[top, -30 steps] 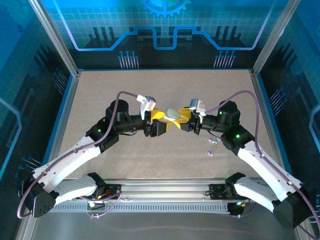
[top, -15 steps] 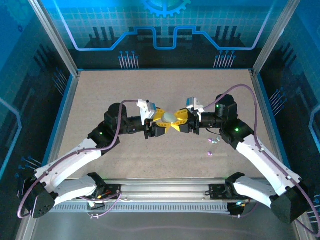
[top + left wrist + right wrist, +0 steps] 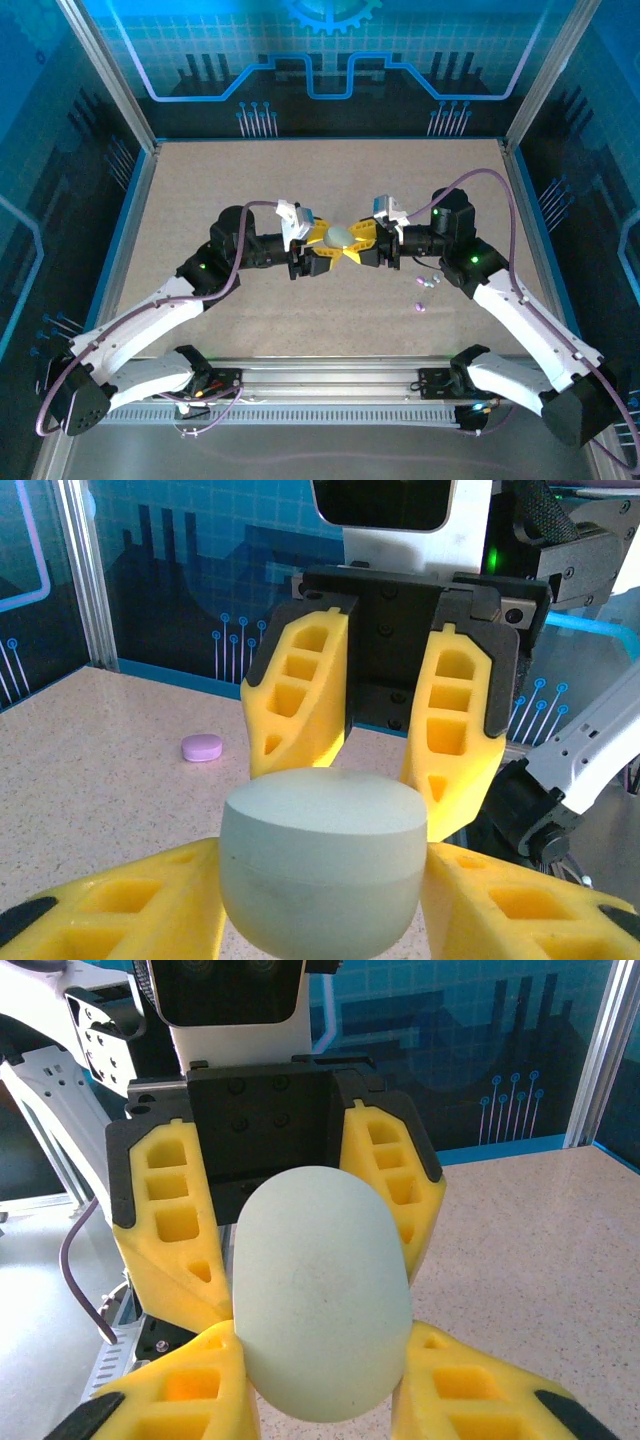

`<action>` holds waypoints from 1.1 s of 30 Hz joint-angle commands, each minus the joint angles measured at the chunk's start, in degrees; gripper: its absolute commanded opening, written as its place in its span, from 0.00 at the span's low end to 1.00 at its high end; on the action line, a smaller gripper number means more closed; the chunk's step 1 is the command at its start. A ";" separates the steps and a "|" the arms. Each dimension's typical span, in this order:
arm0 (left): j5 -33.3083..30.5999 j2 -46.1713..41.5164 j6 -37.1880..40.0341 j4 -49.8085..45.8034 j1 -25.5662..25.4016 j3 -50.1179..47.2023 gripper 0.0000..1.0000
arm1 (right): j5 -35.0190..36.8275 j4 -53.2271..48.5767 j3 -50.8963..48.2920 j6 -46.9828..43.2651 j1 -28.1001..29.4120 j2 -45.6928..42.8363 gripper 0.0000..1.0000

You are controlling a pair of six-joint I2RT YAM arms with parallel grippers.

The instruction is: Insert wireless bluetooth earbuds into charging case

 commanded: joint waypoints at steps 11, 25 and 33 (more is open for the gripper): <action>3.01 0.73 0.64 0.10 0.05 1.81 0.47 | -1.97 -2.40 1.97 -3.39 -0.23 -0.12 0.31; 4.61 1.23 0.23 -0.98 0.11 2.72 0.49 | -2.64 -4.16 2.16 -6.80 -0.13 -0.20 0.30; 5.33 1.71 0.72 -2.70 0.10 3.28 0.48 | -2.55 -2.10 2.28 -5.33 -0.13 -0.81 0.30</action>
